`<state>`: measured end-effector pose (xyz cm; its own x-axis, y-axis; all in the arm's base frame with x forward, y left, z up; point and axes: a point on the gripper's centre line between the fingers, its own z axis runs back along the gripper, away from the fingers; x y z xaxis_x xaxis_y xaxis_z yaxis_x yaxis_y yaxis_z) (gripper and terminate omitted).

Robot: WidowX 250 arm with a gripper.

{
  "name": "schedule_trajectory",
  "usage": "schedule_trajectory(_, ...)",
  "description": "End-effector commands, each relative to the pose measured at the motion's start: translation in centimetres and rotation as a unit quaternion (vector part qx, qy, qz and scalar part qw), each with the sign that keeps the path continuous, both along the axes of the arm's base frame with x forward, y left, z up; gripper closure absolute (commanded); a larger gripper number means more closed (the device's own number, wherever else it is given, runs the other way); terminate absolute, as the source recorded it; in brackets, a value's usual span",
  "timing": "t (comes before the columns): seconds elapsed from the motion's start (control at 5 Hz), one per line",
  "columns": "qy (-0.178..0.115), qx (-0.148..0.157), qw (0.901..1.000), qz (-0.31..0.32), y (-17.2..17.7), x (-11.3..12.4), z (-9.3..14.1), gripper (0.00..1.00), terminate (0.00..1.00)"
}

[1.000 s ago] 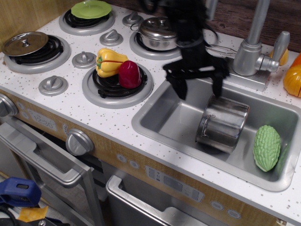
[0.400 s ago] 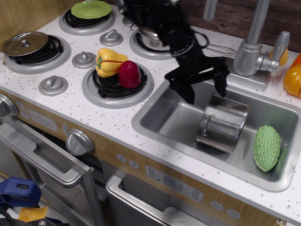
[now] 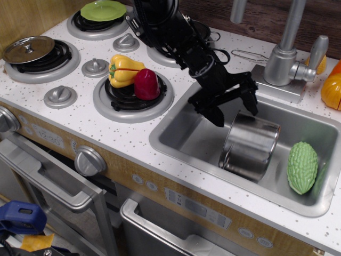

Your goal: Flip pot upright in sink

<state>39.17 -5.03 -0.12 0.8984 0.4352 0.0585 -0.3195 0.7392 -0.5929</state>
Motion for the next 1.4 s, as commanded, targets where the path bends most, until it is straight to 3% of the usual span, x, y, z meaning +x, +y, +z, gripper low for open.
schedule_trajectory(0.0,-0.03,-0.012,0.9994,0.014,-1.9,0.5,1.2,0.0,0.0)
schedule_trajectory(0.4,0.006,-0.007,0.9998,0.016,-3.1,-0.2,2.8,0.0,0.0)
schedule_trajectory(0.6,0.026,-0.017,0.9991,0.028,-3.8,-0.6,3.4,1.0,0.0)
schedule_trajectory(1.0,0.022,-0.063,0.997,0.037,-4.0,-0.6,2.6,1.0,0.0)
schedule_trajectory(1.2,0.012,-0.114,0.9914,0.064,-4.5,-0.6,2.4,1.0,0.0)
